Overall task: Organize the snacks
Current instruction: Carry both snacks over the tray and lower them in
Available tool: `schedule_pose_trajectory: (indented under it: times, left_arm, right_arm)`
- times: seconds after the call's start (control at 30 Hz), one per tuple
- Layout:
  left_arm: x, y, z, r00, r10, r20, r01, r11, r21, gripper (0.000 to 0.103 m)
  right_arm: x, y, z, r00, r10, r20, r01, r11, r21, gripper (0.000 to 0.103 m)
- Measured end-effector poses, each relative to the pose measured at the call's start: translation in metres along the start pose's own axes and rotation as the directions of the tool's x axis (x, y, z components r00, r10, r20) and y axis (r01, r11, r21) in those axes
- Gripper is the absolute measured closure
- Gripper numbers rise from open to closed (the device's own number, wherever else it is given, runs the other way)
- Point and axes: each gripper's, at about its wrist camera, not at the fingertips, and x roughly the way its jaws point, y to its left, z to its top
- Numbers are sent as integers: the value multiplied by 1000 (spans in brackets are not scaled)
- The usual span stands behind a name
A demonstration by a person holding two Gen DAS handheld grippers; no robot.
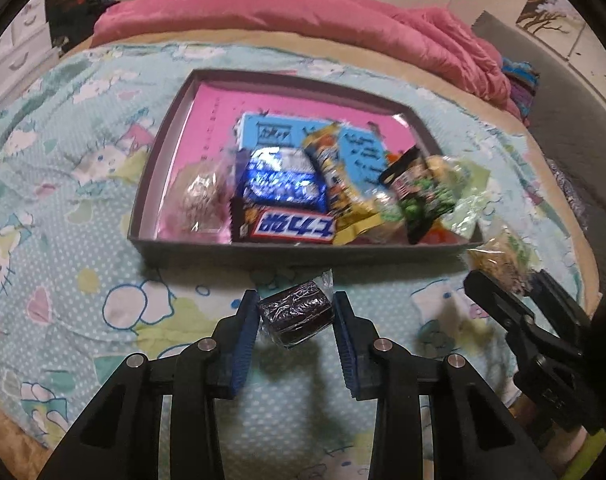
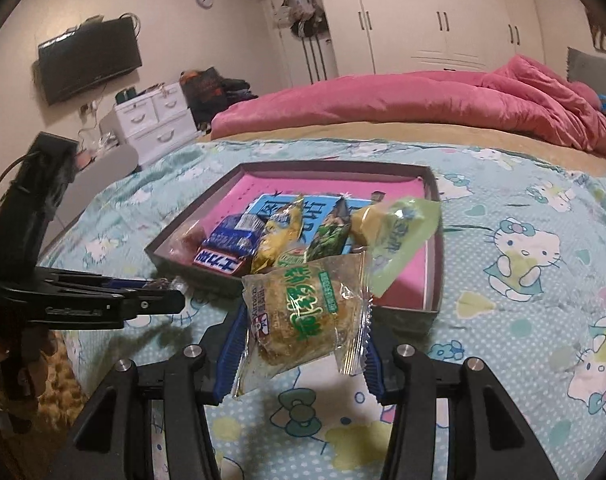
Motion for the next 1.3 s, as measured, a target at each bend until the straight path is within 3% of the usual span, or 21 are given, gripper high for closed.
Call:
schedule_pose_trajectory:
  times: [0.2,0.53,1.3]
  left_arm:
    - [-11,-8,7,1000,-9,29,8,1000,6,65]
    - [-9,-18,29,998,-9,62,8,1000,16,65]
    - [25,-27,61,998,34,44,-35,999,35,65]
  right_arm:
    - [-6,-11,5,1000,-1,30,-1,999,52,52]
    - [2,-34,19,996,-75,56,69,993,99,52]
    - [53,-49,25,991,-133,5,131,985,109,52]
